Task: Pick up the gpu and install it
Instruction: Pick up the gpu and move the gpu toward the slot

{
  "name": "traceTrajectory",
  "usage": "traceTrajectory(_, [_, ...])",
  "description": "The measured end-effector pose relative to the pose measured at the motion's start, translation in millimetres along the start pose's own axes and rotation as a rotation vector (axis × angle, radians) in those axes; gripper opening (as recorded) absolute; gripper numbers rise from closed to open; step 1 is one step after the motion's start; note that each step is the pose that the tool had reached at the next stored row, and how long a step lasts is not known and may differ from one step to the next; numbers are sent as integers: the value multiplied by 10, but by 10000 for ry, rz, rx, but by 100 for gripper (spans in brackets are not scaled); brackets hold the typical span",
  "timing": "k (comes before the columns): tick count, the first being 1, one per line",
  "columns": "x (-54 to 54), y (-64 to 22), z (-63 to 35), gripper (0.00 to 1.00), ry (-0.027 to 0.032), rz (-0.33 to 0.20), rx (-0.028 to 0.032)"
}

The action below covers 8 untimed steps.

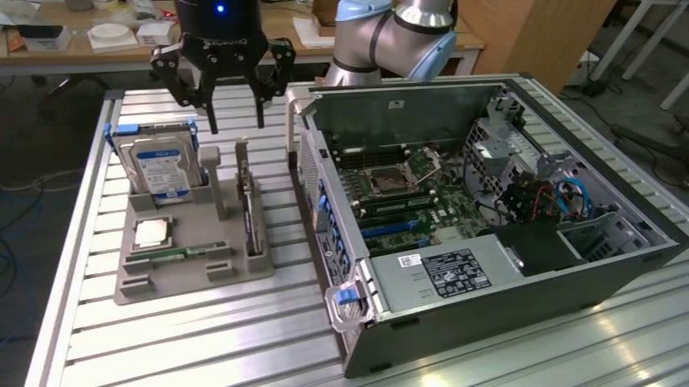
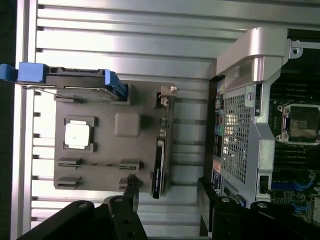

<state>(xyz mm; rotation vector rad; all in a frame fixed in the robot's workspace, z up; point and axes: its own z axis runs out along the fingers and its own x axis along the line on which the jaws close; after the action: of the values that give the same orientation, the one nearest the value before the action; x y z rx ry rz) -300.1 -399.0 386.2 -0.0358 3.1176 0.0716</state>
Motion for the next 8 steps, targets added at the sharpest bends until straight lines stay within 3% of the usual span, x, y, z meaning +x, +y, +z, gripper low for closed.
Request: traceTrajectory(8, [12, -4, 81, 59, -23, 527, 6])
